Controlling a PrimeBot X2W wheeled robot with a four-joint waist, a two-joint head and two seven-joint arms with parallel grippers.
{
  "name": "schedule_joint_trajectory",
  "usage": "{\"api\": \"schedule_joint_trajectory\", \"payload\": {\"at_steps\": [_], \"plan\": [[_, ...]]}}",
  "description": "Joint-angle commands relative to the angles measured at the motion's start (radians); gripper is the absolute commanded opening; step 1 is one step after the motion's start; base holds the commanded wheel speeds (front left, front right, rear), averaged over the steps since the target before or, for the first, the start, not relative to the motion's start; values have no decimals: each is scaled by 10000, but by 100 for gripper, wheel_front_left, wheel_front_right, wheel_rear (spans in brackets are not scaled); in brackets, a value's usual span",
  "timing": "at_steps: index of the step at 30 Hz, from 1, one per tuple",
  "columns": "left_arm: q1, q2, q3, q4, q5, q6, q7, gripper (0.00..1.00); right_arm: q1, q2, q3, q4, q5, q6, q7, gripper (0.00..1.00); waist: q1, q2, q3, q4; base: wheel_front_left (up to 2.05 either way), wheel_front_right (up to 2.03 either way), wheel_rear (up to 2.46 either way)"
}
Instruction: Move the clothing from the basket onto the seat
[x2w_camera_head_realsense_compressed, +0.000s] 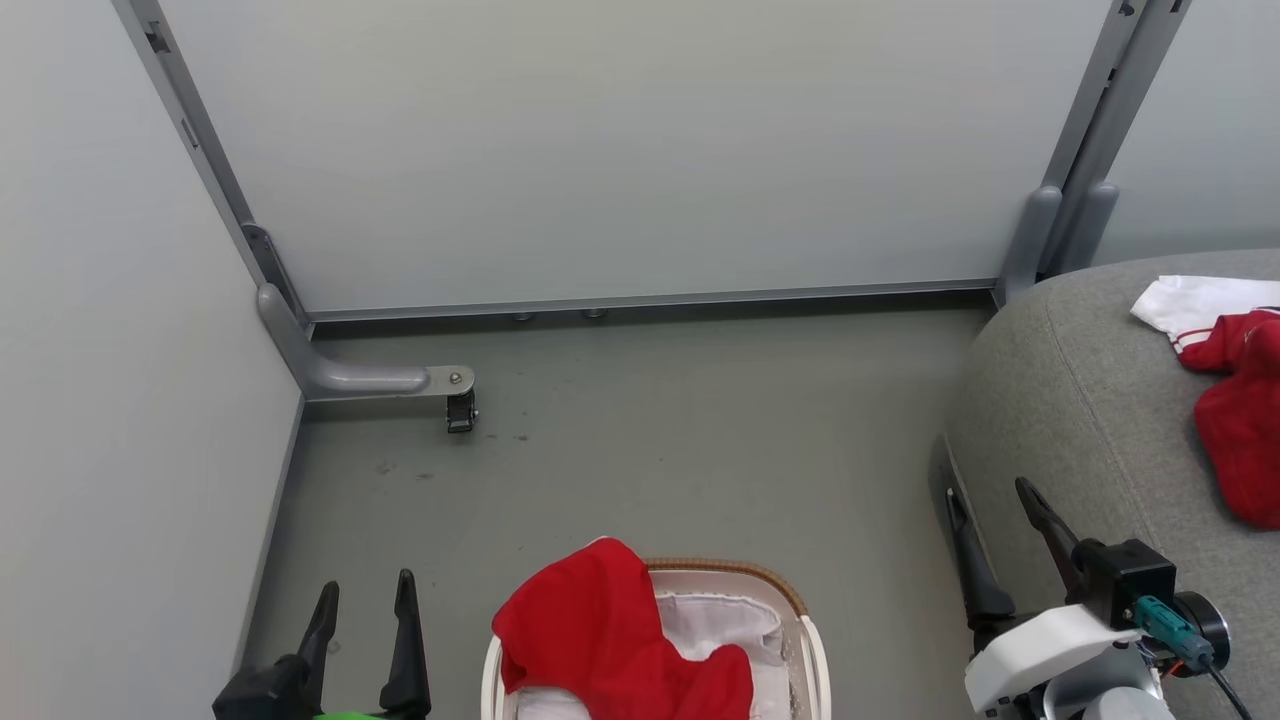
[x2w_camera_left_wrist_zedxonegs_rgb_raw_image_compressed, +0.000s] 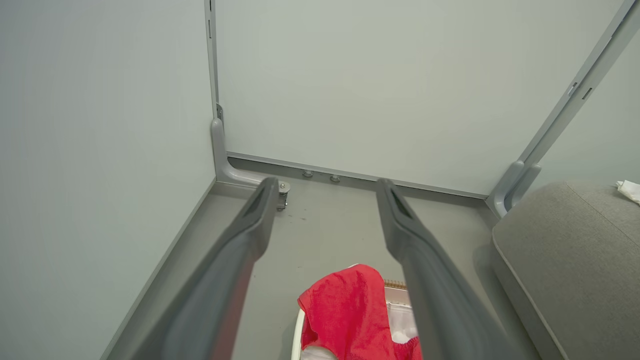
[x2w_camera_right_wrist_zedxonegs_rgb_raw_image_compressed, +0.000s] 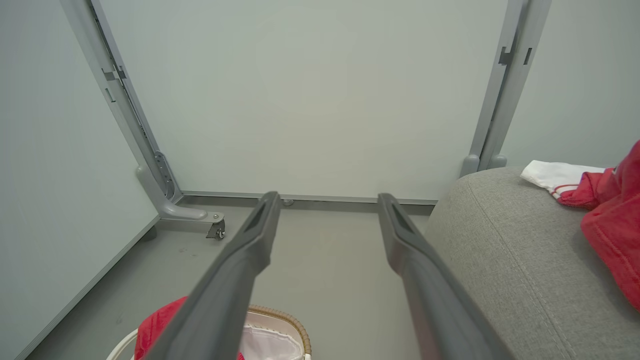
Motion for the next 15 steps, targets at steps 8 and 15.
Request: {"api": "schedule_joint_trajectory", "payload": {"at_steps": [8,15], "plan": [[-34,-85,131,167,217,-175,2,100,92,-33,-76,134,100,-14,-43,100,1,0,12,-31,0,0,0],[-67,-130,206,240,276,-286,2,100,1,-32,-31,206,183,-14,-43,100,1,0,47,-54,0,0,0]]}}
